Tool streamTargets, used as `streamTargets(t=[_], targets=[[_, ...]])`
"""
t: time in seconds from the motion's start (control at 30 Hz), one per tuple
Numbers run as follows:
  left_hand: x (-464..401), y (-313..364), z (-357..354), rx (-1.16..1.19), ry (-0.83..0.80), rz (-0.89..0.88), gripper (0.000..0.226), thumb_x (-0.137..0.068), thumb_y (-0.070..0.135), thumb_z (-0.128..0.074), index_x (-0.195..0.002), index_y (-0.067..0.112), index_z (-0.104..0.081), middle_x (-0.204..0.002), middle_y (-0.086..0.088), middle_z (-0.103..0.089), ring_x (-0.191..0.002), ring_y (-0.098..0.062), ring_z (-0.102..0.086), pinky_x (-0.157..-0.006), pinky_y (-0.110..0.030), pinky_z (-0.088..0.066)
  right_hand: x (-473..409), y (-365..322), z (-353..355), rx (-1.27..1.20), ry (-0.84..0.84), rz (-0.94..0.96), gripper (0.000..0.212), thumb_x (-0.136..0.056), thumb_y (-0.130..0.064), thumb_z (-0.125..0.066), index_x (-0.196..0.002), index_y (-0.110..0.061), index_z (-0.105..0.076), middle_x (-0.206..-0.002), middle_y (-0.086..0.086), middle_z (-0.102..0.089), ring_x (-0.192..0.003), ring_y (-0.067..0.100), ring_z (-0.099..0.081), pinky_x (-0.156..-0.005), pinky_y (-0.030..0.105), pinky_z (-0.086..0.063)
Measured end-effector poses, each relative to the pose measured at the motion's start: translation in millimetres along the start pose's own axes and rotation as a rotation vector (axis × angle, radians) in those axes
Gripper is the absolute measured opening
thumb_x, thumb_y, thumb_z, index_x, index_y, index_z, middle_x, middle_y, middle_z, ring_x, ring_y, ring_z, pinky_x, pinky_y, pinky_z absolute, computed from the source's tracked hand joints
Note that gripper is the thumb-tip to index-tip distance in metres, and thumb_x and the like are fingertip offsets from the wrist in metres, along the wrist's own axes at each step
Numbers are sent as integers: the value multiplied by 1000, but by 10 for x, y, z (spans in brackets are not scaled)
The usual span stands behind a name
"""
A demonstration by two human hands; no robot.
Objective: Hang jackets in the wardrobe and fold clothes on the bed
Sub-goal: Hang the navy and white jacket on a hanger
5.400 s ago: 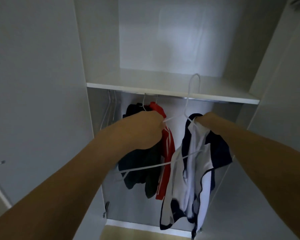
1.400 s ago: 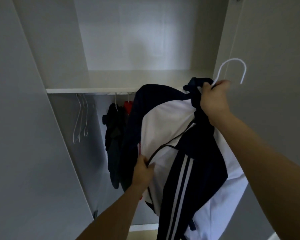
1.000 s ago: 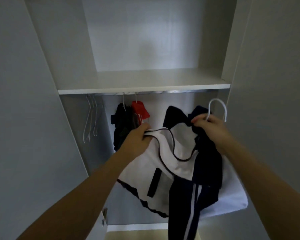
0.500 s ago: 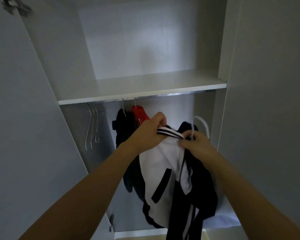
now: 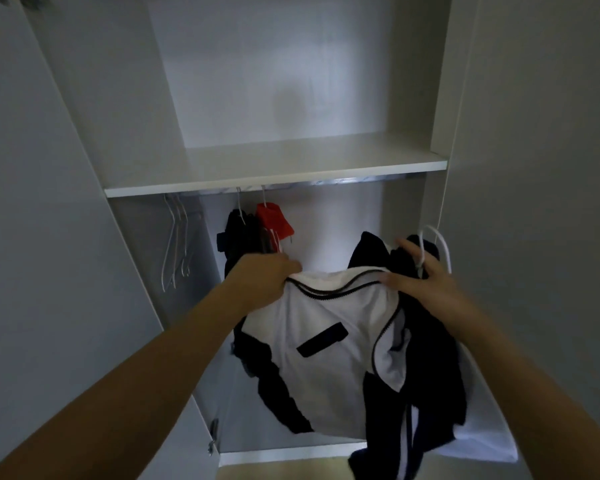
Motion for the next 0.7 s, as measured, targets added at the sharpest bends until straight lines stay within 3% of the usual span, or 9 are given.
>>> streamTargets(t=[0.07,0.17,0.27,0.37,0.47,0.6,0.7], targets=[[-125,167,228,-130,9,-125,32,-96,16,-46,-121,26,-64,-108,3,-65,-97,-17,-63,-81,-34,-52,40,-77,-135,-1,-79,13,68,-53,-59,-85,-115,-63,-57,-109,-49,-52,-97,-26,-51,-71,3,-47],[-289,341,494,-61,59,-184,23,-91,17,-54,-110,24,-66,-98,3,-68,-90,-18,-62,-75,-32,-49,46,-132,-371,25,-161,31,78,-49,-55,-87,-122,-49,-60,-123,-18,-63,-113,-3,-57,-97,23,-48],[-396,432,640,153,100,-138,9,-87,16,-58,-96,17,-62,-83,1,-66,-76,-18,-61,-67,-35,-48,73,-153,-531,110,-194,65,59,-58,-42,-90,-113,-43,-65,-103,-7,-72,-96,3,-66,-88,22,-53],[-419,549,652,365,87,-158,3,-85,9,-61,-88,10,-63,-80,0,-65,-71,-16,-60,-71,-40,-50,81,-155,-606,96,-202,87,37,-66,-34,-88,-99,-34,-72,-94,-1,-73,-88,12,-70,-81,29,-57],[-429,560,661,506,108,-121,4,-83,7,-63,-85,11,-64,-78,4,-64,-73,-13,-61,-73,-41,-52,48,-147,-623,101,-190,90,41,-71,-29,-86,-108,-33,-71,-100,-8,-73,-94,8,-69,-86,29,-54],[-461,511,625,583,90,-100,5,-84,11,-65,-86,14,-62,-80,2,-66,-75,-15,-63,-74,-40,-53,-36,-66,-581,133,-100,4,16,-77,-23,-79,-91,-19,-73,-87,5,-73,-82,21,-70,-79,36,-55],[-482,357,515,554,31,-68,9,-88,19,-64,-95,20,-58,-87,6,-63,-81,-9,-60,-73,-31,-51,-85,24,-504,41,-42,-85,10,-79,-15,-75,-85,-9,-68,-85,12,-70,-77,23,-65,-77,36,-53]])
Point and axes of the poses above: each hand's wrist, its own x-axis away from the middle knuckle, its own z-axis out of the back of the hand, y = z × x, the point moved 6 cm from there along -x, towards the middle knuckle
